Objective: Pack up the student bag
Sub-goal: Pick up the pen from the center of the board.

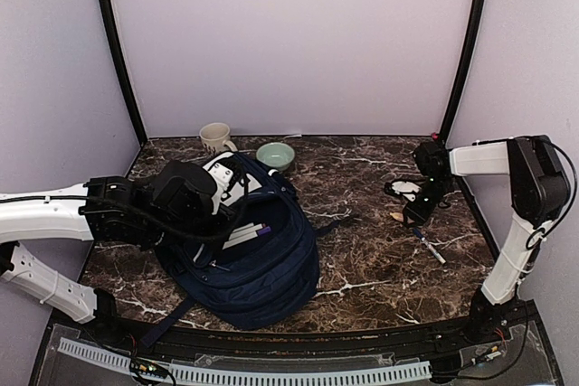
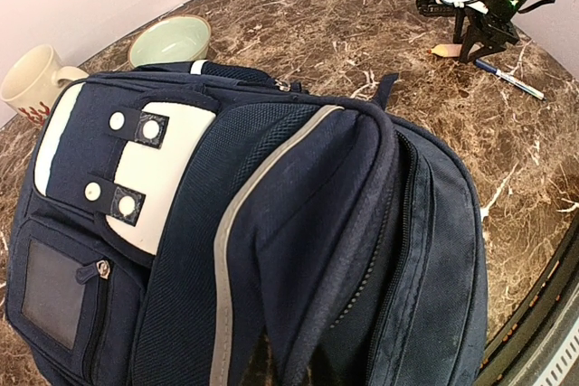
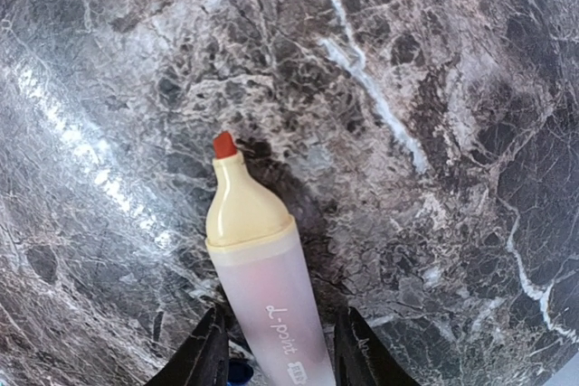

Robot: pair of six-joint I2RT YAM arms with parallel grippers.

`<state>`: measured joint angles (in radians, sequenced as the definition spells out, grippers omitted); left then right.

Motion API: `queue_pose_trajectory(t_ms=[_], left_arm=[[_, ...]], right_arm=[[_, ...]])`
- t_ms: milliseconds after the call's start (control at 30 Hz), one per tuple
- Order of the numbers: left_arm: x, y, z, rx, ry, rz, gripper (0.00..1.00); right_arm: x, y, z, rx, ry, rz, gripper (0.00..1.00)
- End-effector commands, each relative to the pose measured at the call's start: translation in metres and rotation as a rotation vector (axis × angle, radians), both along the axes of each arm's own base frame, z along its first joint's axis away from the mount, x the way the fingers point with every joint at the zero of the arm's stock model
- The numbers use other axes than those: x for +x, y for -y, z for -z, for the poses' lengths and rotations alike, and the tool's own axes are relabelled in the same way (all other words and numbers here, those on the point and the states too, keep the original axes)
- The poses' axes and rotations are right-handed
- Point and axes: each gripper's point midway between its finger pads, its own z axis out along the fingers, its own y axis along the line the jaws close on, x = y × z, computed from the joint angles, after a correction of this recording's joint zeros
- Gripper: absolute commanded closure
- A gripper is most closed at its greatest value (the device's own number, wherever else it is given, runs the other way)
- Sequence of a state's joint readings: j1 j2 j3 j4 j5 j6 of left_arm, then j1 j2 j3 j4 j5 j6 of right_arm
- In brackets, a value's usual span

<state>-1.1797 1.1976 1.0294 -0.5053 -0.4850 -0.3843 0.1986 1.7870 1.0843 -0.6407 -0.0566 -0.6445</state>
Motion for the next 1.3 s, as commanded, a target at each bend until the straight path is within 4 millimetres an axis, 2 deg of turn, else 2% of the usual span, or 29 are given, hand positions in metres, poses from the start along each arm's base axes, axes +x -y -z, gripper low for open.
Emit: queue_pose_trajectory(t_ms=[0, 233, 433, 533, 633, 733, 833, 1000, 1167, 1267], left_arm=[[0.009, 0.011, -0.030, -0.109, 0.051, -0.010, 1.00], [0.008, 0.011, -0.031, -0.111, 0.049, -0.009, 1.00], [0.007, 0.010, -0.031, -0.118, 0.046, -0.010, 1.00], [0.007, 0.010, -0.033, -0.120, 0.046, -0.010, 1.00], [0.008, 0.010, -0.032, -0.116, 0.047, -0.010, 1.00], [0.009, 0.012, -0.032, -0.112, 0.051, -0.008, 1.00], [0.010, 0.014, -0.032, -0.107, 0.052, -0.004, 1.00], [0.011, 0.017, -0.031, -0.102, 0.053, 0.000, 1.00], [0.011, 0.018, -0.031, -0.102, 0.050, 0.002, 1.00], [0.010, 0.018, -0.032, -0.102, 0.048, 0.001, 1.00]], right_arm=[[-0.015, 0.014, 0.014, -0.086, -0.059, -0.036, 0.60], [0.005, -0.009, 0.007, -0.052, -0.064, -0.070, 0.63], [0.008, -0.023, 0.013, -0.059, -0.101, -0.086, 0.64], [0.007, -0.022, 0.014, -0.072, -0.114, -0.076, 0.70], [0.004, -0.019, 0.013, -0.088, -0.117, -0.066, 0.80], [0.000, -0.022, 0.003, -0.071, -0.115, -0.061, 0.84], [-0.004, -0.036, -0.023, -0.002, -0.096, -0.065, 0.85], [-0.024, -0.088, -0.086, 0.181, -0.050, -0.167, 0.85], [-0.066, -0.149, -0.144, 0.373, -0.045, -0.370, 0.85], [-0.095, -0.182, -0.172, 0.416, 0.016, -0.538, 0.85]])
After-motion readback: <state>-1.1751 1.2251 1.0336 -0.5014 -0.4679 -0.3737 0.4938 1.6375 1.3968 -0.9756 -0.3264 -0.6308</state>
